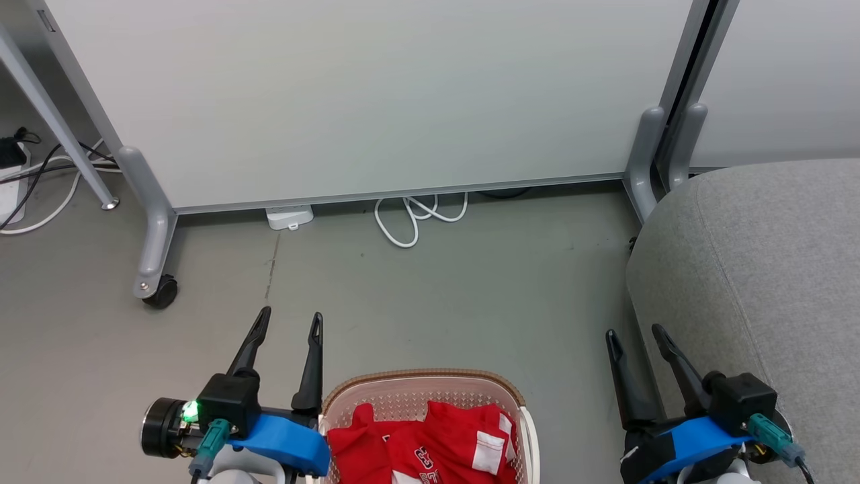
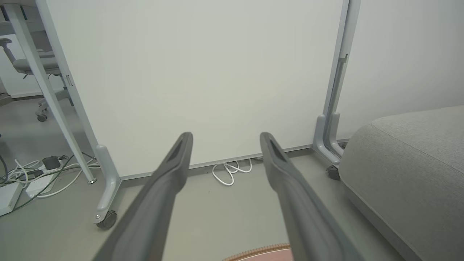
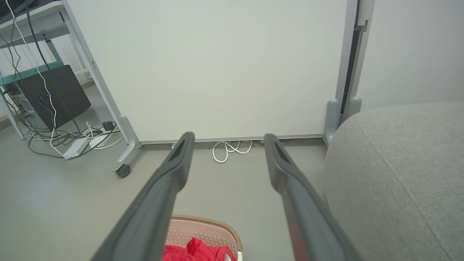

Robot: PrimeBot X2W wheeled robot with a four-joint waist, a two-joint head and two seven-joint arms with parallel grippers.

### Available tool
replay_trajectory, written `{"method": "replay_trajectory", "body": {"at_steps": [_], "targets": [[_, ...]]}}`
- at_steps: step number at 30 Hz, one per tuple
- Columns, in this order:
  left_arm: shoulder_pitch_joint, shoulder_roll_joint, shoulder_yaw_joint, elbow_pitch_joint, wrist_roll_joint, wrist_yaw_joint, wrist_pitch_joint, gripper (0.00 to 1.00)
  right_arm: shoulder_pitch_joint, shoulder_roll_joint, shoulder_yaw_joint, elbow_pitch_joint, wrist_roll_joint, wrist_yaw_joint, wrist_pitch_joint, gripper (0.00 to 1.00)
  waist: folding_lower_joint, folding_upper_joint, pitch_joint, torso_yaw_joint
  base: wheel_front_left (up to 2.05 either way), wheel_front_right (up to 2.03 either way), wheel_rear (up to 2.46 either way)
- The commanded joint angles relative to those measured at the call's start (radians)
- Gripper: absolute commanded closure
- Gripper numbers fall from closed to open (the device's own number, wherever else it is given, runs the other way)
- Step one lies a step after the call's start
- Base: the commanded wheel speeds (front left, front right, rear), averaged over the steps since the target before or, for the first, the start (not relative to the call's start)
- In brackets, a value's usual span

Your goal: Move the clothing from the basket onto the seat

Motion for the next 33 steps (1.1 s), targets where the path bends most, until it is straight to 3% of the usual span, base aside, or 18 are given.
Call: {"method": "replay_trajectory", "body": {"at_steps": [1, 33], "targets": [[-0.015, -0.001, 0.0, 0.005, 0.02, -0.001, -0.008, 0.0, -0.003, -0.006, -0.003, 0.002, -0.022, 0.002, -0.009, 0.0, 0.0, 0.0, 0.0, 0.001, 0.0, 0.0, 0.0], [-0.018, -0.006, 0.012, 0.047, -0.003, -0.01, -0.009, 0.0, 0.017, -0.006, -0.067, 0.028, -0.016, 0.001, -0.01, 0.0, 0.0, 0.0, -0.003, 0.004, 0.0, 0.0, 0.0]]}}
